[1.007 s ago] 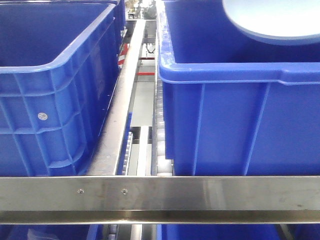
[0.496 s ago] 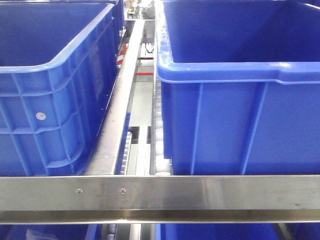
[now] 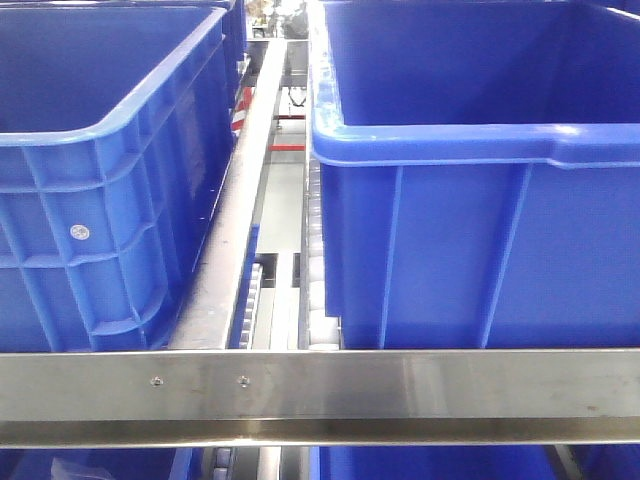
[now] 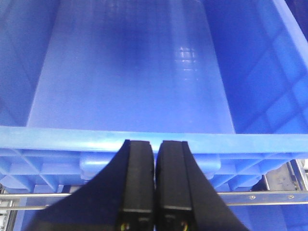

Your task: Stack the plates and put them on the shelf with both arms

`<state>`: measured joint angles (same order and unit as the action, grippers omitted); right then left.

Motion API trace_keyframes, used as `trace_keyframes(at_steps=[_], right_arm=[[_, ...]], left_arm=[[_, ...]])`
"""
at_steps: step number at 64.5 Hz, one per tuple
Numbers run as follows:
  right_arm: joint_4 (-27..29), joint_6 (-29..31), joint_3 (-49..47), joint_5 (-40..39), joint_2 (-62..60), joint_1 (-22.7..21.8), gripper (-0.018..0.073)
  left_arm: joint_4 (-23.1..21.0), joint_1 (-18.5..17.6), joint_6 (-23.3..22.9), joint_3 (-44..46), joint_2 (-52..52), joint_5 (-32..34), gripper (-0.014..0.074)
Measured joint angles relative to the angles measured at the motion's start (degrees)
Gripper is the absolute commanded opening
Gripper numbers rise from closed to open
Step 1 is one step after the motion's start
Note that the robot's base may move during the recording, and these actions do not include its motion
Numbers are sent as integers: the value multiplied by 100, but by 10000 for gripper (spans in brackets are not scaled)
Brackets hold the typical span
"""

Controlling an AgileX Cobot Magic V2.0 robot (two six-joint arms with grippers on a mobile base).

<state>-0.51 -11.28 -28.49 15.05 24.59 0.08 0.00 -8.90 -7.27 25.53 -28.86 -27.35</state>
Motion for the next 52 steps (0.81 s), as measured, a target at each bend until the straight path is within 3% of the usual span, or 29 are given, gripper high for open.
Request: trace_keyframes(at_steps=[42,52], right_arm=[[0,0,75,-147,-304,0,32],[51,-8,462,-256,-705,0,32]], left_arm=[[0,0,0,0,0,0,87],[0,0,0,0,0,0,87]])
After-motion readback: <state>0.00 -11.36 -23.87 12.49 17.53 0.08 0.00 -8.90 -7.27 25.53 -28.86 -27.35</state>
